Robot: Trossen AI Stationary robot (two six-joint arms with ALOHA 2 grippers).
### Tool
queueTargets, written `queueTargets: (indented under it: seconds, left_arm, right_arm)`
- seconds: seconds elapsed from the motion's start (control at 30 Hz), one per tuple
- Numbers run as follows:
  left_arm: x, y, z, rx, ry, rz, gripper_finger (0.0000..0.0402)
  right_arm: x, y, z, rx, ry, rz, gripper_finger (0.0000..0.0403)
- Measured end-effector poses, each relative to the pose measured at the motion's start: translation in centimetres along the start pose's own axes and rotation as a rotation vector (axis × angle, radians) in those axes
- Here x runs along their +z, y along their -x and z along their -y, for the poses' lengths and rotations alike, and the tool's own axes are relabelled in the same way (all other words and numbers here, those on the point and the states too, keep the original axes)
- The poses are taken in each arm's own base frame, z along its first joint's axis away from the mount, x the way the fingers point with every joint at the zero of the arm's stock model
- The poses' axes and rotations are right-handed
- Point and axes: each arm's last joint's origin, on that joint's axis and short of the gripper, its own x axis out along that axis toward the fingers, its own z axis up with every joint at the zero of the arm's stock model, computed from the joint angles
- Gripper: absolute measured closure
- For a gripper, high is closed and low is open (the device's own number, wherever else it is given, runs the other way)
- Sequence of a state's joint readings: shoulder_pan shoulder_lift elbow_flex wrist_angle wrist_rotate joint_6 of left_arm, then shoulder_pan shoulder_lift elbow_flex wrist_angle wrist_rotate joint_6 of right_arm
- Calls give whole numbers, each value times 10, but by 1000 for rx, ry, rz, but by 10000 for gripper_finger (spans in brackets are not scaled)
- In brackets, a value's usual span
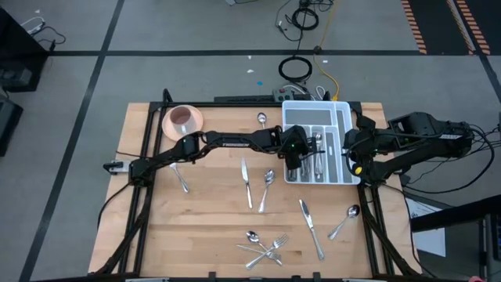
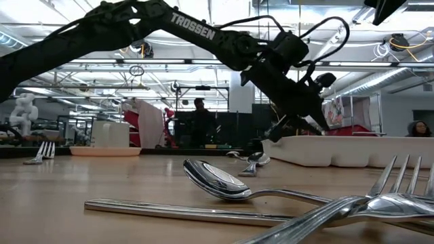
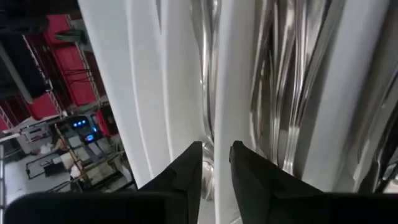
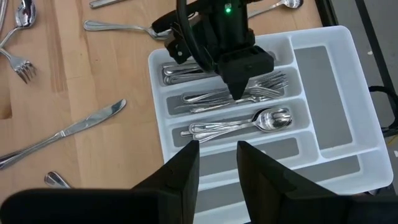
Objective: Sort silverware
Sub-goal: Put the silver fork into the white cutlery tray, then put the silver spoon into the white cutlery tray
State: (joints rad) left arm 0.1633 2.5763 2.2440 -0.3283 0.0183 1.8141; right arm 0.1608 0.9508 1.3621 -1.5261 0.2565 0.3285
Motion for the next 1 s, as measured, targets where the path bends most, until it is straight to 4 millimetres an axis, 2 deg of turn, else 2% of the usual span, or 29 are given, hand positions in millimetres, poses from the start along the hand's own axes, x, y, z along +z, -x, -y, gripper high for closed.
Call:
queueTargets:
  seconds: [0.23, 0.3, 0.4, 0.5, 0.6, 0.7, 0.8, 0.87, 1.0]
  left_arm:
    - [-2, 1, 2, -44, 100, -92, 300]
    - [-3, 9, -5, -33, 153, -156, 300]
    - [-9, 34, -29, 53, 328, -211, 300]
    - [-17, 67, -55, 178, 657, -278, 300]
    - [-30, 95, -62, 262, 1141, -407, 300]
    - [-55, 120, -50, 294, 1646, -539, 300]
    - [-87, 136, -26, 279, 2073, -684, 300]
    - [-104, 140, -9, 226, 2243, -759, 298]
    - [-129, 141, 14, 158, 2407, -796, 280]
  right_arm:
    - [0, 0, 0, -3, 0, 1, 303]
    - [0, 0, 0, -4, 0, 1, 303]
    - [0, 0, 0, -4, -2, 0, 303]
    - [0, 0, 0, -4, -30, 1, 303]
    - [0, 0, 0, -5, -66, 1, 303]
    - [0, 0, 0, -7, -101, 3, 303]
    - [-1, 0, 1, -7, -133, 6, 303]
    - [-1, 1, 1, -6, -156, 8, 303]
    - [-1, 1, 1, -4, -181, 10, 303]
